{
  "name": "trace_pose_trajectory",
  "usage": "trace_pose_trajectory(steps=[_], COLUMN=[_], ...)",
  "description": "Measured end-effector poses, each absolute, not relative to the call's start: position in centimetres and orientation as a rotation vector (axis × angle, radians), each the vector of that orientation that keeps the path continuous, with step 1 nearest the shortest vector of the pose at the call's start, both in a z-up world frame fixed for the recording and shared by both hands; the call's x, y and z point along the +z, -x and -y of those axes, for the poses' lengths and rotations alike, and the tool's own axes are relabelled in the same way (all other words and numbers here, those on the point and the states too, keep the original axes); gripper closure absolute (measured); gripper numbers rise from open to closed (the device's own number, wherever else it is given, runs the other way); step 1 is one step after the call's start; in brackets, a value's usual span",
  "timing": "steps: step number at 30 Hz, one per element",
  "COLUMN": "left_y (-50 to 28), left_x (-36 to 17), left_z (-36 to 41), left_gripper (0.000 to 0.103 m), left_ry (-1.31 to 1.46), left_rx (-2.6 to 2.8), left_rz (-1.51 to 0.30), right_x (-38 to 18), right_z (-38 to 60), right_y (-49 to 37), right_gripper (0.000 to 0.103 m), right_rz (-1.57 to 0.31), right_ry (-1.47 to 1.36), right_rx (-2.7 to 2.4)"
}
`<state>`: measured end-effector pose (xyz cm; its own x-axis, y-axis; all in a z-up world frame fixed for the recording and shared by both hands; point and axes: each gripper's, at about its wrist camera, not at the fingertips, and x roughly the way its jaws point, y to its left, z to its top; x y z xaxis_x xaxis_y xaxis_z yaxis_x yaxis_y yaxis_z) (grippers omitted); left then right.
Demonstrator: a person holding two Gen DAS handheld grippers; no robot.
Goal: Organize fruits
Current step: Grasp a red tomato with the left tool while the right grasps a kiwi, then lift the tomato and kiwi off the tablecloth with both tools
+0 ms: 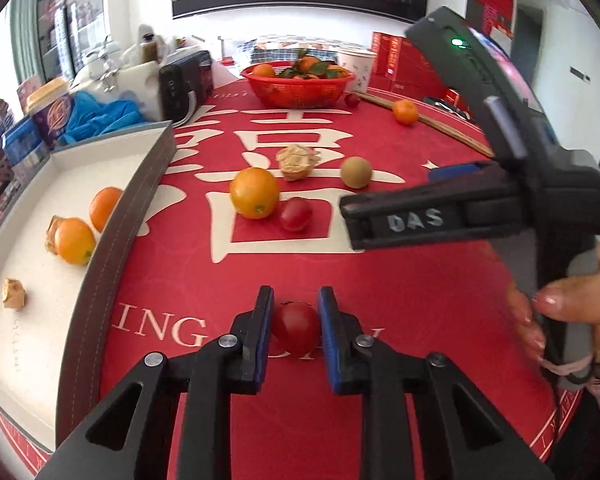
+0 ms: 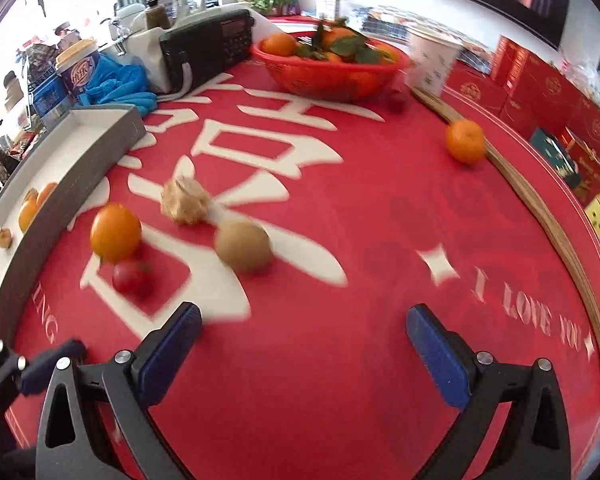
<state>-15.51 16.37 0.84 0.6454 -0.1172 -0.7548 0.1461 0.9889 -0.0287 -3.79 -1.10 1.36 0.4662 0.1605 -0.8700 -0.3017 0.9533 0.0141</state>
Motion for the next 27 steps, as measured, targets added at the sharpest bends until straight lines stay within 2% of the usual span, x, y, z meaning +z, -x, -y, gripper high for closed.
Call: trace_pose_trajectory(steps=[1,3,5,6,7,8,20,27], left_y=[15.6,15.7,15.9,15.9,15.9,15.9,12.2,11.0], left_x=[0.8,0.8,0.8,0.8,0.8,0.8,3.2,2.1], left_z=[-16.4,-16.3,-16.4,-16.5,-16.7,-17.0,-17.6,-18.2], left_gripper=[0.077,0.075,0.074,0.075,0.079,0.079,0.079,0.079], left_ry=[-0.040,-0.055,-0.054,-0.046,-0.034,-0.026,0.031,0.100], left_rx=[-0.145,-0.130,-0.122,-0.118,-0.114,-0.111,-0.103,-0.093], left_rz=[-0.856,-0.855,-0.853,-0.853,-0.852,-0.851,-0.835,-0.840], right_x=[1.3,1.4,1.8,2.0,2.1,2.2,3.4,4.5], right_z=[0.6,-0.2,-1.0,-1.2,-1.4,-1.5,6.1,7.4], right_y=[3.4,2.9,2.7,2.7,2.6,2.7,5.1,5.5], right_gripper=[0.000,0.008,0.038,0.046,0.065,0.074,0.074,0.074], right_rz=[-1.042,-1.019,-0.989,-0.979,-0.973,-0.968,-0.940,-0.888], right_ry=[0.152,0.161,0.167,0.170,0.170,0.166,-0.104,-0.157], right_rx=[0.291,0.305,0.326,0.334,0.340,0.336,0.343,0.327])
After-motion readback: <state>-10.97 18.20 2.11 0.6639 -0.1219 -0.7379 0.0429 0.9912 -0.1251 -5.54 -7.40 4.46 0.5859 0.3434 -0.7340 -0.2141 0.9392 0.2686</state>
